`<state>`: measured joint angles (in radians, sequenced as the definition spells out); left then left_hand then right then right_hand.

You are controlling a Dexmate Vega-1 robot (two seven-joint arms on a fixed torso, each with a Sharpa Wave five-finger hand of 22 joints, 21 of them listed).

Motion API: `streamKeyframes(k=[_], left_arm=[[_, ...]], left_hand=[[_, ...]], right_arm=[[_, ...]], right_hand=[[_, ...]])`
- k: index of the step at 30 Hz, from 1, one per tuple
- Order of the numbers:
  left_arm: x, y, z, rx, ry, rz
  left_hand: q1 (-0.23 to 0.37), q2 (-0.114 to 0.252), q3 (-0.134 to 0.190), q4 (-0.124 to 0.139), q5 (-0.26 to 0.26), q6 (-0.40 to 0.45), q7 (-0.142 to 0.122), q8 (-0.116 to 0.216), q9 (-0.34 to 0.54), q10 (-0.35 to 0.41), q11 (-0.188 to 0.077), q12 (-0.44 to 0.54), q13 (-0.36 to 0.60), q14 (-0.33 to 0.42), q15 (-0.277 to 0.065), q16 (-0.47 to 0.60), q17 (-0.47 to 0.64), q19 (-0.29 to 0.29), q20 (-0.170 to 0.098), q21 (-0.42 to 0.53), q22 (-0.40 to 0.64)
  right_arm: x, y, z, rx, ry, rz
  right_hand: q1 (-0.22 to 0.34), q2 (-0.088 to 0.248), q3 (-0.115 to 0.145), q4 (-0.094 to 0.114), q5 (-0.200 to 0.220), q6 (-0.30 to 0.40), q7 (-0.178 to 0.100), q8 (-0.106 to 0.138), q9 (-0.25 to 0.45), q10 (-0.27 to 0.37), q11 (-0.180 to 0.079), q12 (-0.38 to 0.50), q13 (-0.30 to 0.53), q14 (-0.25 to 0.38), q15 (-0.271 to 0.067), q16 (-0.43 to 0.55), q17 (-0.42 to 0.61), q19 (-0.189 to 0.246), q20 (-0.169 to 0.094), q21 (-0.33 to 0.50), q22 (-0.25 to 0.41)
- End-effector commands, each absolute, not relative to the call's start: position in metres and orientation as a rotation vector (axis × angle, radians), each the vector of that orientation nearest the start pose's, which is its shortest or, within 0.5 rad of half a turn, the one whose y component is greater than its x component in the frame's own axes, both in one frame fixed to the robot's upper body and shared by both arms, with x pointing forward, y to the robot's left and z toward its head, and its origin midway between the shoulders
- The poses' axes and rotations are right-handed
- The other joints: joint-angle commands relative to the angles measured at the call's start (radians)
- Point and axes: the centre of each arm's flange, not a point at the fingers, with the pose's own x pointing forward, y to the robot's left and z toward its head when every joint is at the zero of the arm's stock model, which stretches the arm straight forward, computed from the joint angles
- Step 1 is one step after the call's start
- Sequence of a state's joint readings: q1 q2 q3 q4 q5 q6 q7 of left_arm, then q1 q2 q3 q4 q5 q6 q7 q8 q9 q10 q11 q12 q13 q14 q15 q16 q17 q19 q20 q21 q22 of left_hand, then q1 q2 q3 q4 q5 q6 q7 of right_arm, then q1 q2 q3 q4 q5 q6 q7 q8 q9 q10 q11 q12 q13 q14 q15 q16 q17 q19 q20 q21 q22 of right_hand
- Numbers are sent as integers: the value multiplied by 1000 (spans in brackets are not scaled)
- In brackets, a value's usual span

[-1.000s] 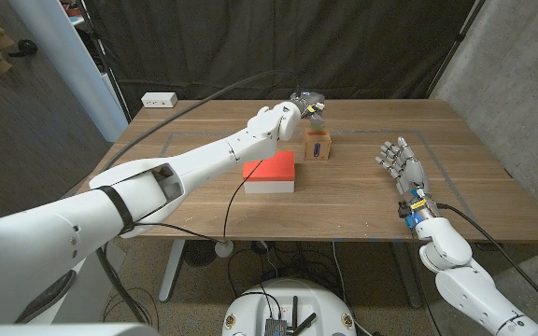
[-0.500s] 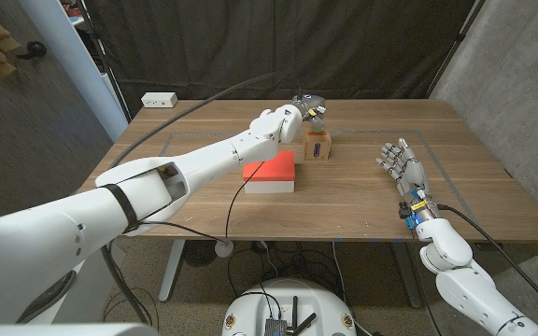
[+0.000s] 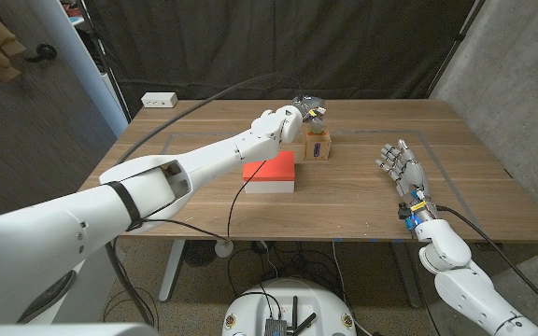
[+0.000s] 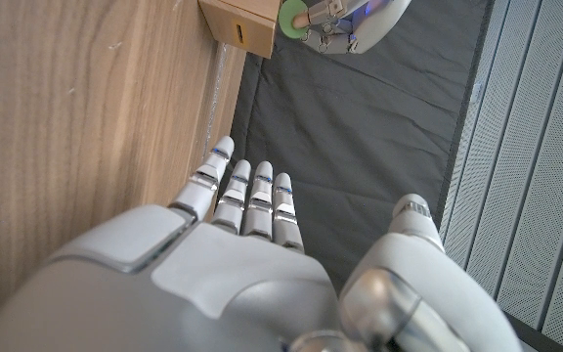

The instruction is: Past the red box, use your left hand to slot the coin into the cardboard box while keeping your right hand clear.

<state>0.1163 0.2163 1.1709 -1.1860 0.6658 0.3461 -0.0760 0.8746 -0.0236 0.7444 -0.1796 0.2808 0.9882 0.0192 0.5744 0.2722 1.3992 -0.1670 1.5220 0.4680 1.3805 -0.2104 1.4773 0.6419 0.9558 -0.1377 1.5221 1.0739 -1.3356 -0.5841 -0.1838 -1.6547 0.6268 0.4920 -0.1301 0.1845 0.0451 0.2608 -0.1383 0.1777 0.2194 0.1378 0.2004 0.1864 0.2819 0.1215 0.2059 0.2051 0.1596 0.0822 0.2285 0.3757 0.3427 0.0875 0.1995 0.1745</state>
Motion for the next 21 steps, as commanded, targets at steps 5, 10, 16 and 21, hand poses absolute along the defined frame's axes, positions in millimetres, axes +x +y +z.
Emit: streamKeyframes(k=[5, 10, 16, 21], left_arm=[[663, -34, 120, 1690, -702, -74], [662, -34, 122, 1690, -705, -75], [663, -33, 122, 1692, -698, -78], [663, -32, 122, 1694, -696, -78]], left_hand=[[36, 31, -5, 1, 4, 46, 1, 3, 2, -3, -3, -3, 5, 1, 0, -5, 0, -5, -73, -6, 1], [37, 31, -4, 1, 5, 46, -1, 3, 3, -2, -2, -5, 3, 3, 0, -2, 4, -3, -73, -3, 4], [35, 29, -7, 0, 4, 46, -2, 5, 6, 0, -1, -10, -6, 0, 0, -7, -1, -6, -73, -8, -4], [35, 30, -6, 1, 5, 47, -1, 4, 5, -3, 0, -6, 2, 1, 0, -6, 1, -4, -73, -5, -1]], right_arm=[[537, -327, -118, 121, -682, 74], [537, -327, -116, 123, -681, 73], [538, -326, -116, 124, -679, 75], [539, -325, -115, 120, -679, 77]], right_hand=[[6, 2, -1, -1, -1, 9, 6, -2, 2, 10, -4, 1, 0, 6, 2, 0, 0, 3, 7, 0, 3], [6, 2, -1, 0, -1, 9, 6, -2, 2, 11, -3, 1, 0, 6, 2, 0, 0, 4, 6, 0, 3], [6, 3, -2, 0, -1, 10, 7, -1, 2, 12, -3, 1, 0, 7, 2, 0, 0, 5, 5, 1, 3], [6, 3, -2, 0, -1, 10, 6, -1, 2, 11, -2, 1, 1, 7, 3, 0, 0, 5, 6, 1, 3]])
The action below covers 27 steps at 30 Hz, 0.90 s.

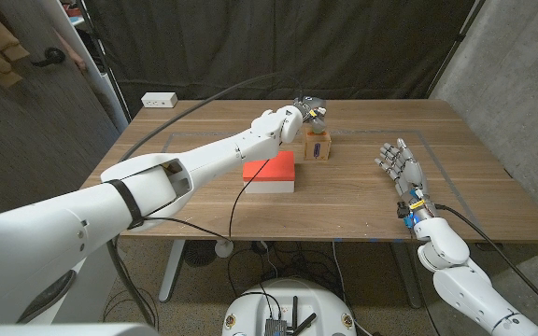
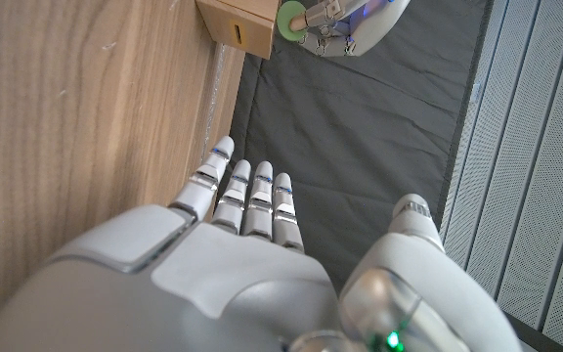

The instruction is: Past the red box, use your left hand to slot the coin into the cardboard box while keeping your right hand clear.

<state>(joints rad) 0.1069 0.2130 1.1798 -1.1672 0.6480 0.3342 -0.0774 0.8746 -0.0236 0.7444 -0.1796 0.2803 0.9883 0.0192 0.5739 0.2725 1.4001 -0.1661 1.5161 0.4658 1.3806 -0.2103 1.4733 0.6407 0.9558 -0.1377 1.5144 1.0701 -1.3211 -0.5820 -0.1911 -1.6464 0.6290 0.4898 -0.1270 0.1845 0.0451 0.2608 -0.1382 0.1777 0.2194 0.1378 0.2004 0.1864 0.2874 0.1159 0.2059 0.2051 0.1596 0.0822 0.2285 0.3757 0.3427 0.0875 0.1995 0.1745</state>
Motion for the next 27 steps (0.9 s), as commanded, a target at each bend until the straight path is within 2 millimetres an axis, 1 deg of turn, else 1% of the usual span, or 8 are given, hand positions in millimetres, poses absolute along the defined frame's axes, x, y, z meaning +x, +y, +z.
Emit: streamKeyframes(k=[1, 11, 17, 18, 27], left_arm=[[663, -32, 122, 1692, -696, -79], [663, -34, 122, 1689, -699, -83], [666, -34, 120, 1690, -693, -91], [666, -34, 120, 1690, -693, -92], [671, -36, 116, 1693, -685, -108]], left_hand=[[37, 29, -7, 0, 5, 47, -2, 3, 3, -2, -2, -2, 0, -1, 0, -5, -2, -2, -73, 4, 3], [36, 30, -6, 1, 5, 46, -2, 3, 6, -3, -3, 0, 4, 0, 0, -2, 3, -6, -73, 1, 2], [37, 26, -9, -1, 4, 48, 0, 4, 8, -3, -1, -2, 2, -2, 0, -5, 0, -6, -73, 1, -2], [37, 31, -5, 1, 5, 48, 0, 4, 8, -4, -1, -1, 2, 3, 0, 1, 6, -3, -73, 5, 5], [36, 29, -6, 1, 5, 49, -1, 2, 6, -4, -1, -2, 2, 0, 0, 0, 7, -5, -72, 4, 4]], right_arm=[[539, -325, -115, 120, -679, 77], [540, -325, -116, 125, -680, 77], [541, -324, -118, 122, -678, 78], [541, -324, -118, 123, -678, 78], [543, -324, -119, 120, -673, 81]], right_hand=[[6, 3, -2, 0, -1, 9, 7, -2, 2, 5, 2, 0, 1, 7, 2, 0, -1, 5, 6, 1, 3], [6, 3, -2, 0, -1, 9, 7, -2, 2, 5, 1, 1, 1, 7, 3, 0, -1, 3, 6, 0, 3], [6, 3, -2, 0, -1, 8, 8, -2, 2, 5, 4, 0, 1, 8, 3, 0, -1, 4, 8, 0, 3], [6, 3, -3, 0, -1, 8, 7, -2, 2, 5, 4, 0, 1, 8, 3, 0, -1, 3, 8, 0, 3], [6, 3, -3, 0, -1, 10, 6, -1, 2, 6, 1, 1, 1, 7, 3, 0, -1, 3, 8, 0, 3]])
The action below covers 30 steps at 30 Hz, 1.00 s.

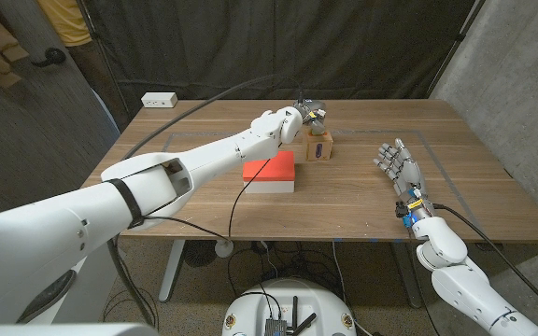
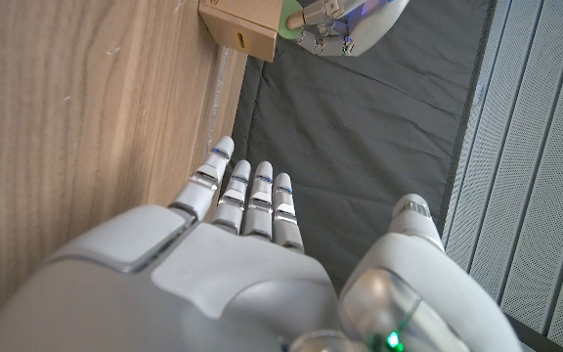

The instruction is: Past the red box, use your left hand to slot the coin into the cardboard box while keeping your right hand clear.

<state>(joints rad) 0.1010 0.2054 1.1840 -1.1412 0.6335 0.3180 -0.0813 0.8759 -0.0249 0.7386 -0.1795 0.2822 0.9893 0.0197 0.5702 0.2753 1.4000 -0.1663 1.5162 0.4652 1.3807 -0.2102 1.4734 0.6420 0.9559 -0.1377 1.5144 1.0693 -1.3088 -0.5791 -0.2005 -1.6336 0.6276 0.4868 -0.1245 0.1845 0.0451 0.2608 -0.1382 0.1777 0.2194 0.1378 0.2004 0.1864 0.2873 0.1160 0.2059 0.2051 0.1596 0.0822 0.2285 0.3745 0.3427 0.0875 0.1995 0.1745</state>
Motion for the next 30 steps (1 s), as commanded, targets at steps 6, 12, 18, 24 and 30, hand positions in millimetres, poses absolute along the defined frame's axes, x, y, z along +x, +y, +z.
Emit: streamKeyframes(k=[6, 12, 18, 24, 30], left_arm=[[674, -36, 111, 1696, -680, -118], [678, -36, 108, 1704, -666, -131], [680, -35, 107, 1701, -656, -144], [680, -32, 110, 1694, -656, -146], [679, -28, 114, 1701, -658, -134]], left_hand=[[35, 28, -1, 0, 3, 48, -2, 5, 3, -4, -1, -5, -1, 0, 0, -2, 3, -8, -73, 1, 1], [36, 26, -2, 0, 3, 49, -4, 4, 2, -6, -2, 0, 7, -1, 0, -2, 8, -10, -73, 0, -4], [37, 25, -4, 0, 4, 52, -7, 2, -1, -4, -1, -4, 1, -1, 0, -5, 7, -12, -72, -1, -12], [17, 10, -17, 4, 6, 48, -35, -6, -8, -1, -10, -4, 1, -2, 0, -10, 4, -9, -71, -3, -21], [-30, -20, -48, 12, 2, -21, -29, -51, -19, 1, -26, -3, -3, -4, -1, -15, -9, -4, -69, -10, -44]], right_arm=[[544, -322, -120, 118, -666, 85], [545, -321, -119, 128, -661, 83], [547, -320, -119, 121, -662, 86], [548, -319, -119, 121, -662, 87], [547, -319, -118, 119, -667, 86]], right_hand=[[6, 3, -3, 0, -1, 10, 6, -1, 2, 5, 1, 0, 1, 7, 2, 0, 0, 3, 8, 0, 3], [6, 3, -3, 0, -1, 11, 6, -1, 2, 6, 1, 1, 1, 6, 3, 0, 0, 3, 8, 0, 3], [6, 3, -3, 0, -1, 11, 6, -1, 2, 6, 2, 1, 2, 7, 3, 0, 0, 4, 7, 0, 3], [6, 4, -4, 0, -1, 10, 7, -1, 2, 7, 1, 1, 2, 6, 5, 0, 0, 3, 8, 0, 3], [6, 4, -4, 0, -1, 10, 6, -1, 2, 7, 0, 1, 2, 6, 3, 0, -1, 3, 8, 0, 3]])
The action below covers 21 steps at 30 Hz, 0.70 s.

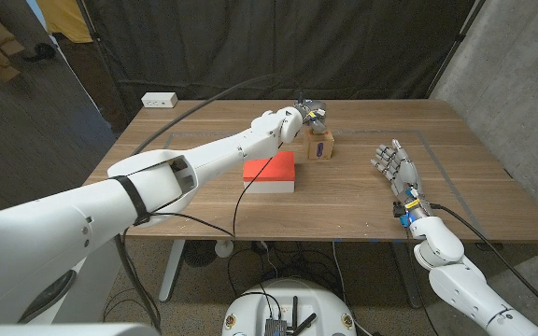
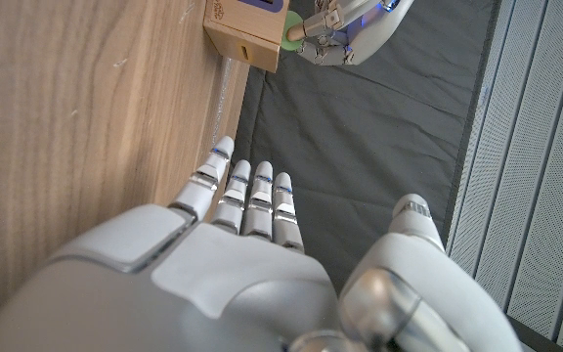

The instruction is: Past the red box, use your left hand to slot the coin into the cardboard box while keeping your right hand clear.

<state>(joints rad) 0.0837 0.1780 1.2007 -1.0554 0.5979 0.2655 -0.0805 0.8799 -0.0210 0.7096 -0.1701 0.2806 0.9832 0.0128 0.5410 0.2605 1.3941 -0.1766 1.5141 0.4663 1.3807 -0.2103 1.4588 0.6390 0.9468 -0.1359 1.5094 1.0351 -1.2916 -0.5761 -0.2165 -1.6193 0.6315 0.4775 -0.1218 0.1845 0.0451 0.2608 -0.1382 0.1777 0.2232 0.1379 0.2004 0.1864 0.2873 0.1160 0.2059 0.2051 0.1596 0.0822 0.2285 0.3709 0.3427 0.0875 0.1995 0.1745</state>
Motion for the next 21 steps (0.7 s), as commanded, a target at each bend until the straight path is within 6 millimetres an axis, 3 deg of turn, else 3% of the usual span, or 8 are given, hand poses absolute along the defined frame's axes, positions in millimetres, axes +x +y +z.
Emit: streamKeyframes(k=[1, 21], left_arm=[[679, -28, 115, 1703, -658, -131], [678, -24, 122, 1726, -667, -118]], left_hand=[[-43, -27, -23, 4, 3, -23, -23, -29, -6, 3, -16, 1, -1, -3, -1, 1, -4, 5, -71, -7, -13], [-175, -72, -63, 16, -16, -69, -29, -111, -36, -3, -31, -11, -17, -11, -1, -6, -17, 16, -73, -30, -40]], right_arm=[[547, -319, -118, 118, -666, 87], [548, -315, -117, 122, -661, 84]], right_hand=[[6, 4, -4, 0, -1, 6, 6, -2, 2, 7, 0, 1, 2, 6, 4, 0, 3, 3, 8, 0, 3], [9, 6, -3, -1, -1, 5, 5, -2, 2, 6, 1, 0, 2, 7, 4, 0, 2, 4, 8, 0, 3]])
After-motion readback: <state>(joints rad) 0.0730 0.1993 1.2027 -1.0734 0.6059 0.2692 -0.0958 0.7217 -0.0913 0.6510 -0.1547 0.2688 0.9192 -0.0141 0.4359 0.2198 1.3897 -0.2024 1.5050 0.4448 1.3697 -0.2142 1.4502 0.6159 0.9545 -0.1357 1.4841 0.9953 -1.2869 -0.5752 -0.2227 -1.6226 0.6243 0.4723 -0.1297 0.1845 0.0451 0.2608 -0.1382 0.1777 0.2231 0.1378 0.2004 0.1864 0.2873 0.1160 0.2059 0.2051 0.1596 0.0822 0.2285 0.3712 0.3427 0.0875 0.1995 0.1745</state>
